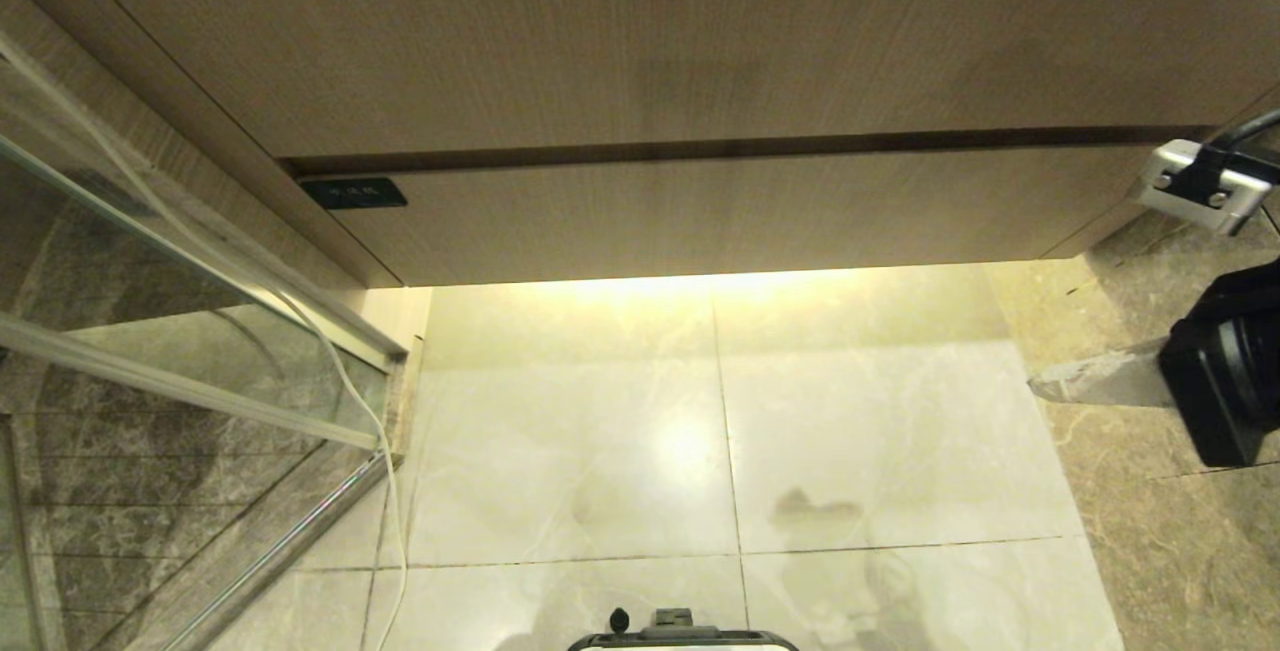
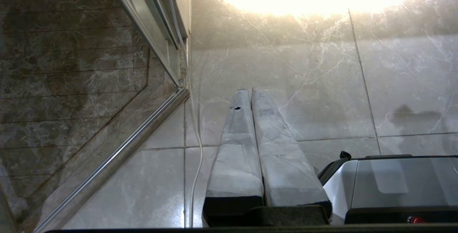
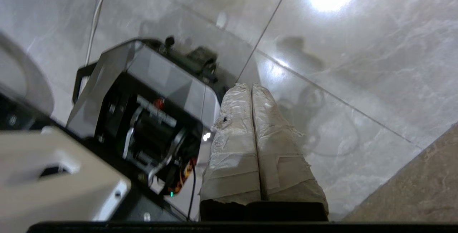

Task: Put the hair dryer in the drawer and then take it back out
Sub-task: Pull open the drawer

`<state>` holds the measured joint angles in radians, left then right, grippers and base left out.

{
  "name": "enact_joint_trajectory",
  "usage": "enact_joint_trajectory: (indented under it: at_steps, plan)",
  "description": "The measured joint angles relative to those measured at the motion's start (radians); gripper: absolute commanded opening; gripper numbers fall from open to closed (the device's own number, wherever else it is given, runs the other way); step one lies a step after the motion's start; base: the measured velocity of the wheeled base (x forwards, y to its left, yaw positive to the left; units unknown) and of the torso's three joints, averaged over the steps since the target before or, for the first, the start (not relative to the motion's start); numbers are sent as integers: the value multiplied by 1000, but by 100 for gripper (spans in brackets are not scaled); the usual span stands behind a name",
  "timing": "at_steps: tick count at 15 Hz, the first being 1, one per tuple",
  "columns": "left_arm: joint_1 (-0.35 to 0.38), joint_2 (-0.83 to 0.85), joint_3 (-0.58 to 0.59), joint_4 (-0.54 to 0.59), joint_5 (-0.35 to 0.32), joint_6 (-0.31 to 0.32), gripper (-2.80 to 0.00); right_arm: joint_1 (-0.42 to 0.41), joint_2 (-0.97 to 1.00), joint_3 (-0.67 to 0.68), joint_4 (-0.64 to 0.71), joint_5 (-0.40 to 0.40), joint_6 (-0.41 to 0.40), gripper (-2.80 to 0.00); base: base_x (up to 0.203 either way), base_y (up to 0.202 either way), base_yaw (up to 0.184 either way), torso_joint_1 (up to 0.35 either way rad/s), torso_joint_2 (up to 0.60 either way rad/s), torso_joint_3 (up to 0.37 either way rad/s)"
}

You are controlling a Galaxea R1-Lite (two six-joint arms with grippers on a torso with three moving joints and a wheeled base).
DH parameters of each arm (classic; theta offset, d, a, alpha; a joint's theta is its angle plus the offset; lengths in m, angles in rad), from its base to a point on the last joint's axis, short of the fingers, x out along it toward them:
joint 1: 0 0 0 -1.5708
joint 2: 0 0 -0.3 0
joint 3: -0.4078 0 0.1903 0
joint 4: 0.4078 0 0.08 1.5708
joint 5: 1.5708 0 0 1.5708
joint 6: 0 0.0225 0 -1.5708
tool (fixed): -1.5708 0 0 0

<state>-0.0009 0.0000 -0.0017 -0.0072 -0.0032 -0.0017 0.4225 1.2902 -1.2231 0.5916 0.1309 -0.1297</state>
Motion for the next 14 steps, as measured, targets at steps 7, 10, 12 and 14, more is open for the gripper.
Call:
enact_joint_trajectory:
  at_steps: [7, 10, 12, 14]
  plan:
    - [0, 0, 0, 0, 0, 0, -280, 109, 1, 100, -258, 51, -380, -280, 0, 0, 0, 0, 0, 0]
    - [-1, 0, 0, 0, 0, 0, -280, 107, 0, 129, -348, 111, -538, -280, 0, 0, 0, 0, 0, 0]
    - [-1, 0, 0, 0, 0, 0, -280, 98, -2, 134, -369, 113, -621, -280, 0, 0, 0, 0, 0, 0]
    - [-1, 0, 0, 0, 0, 0, -280, 91, 2, 135, -380, 111, -629, -280, 0, 0, 0, 0, 0, 0]
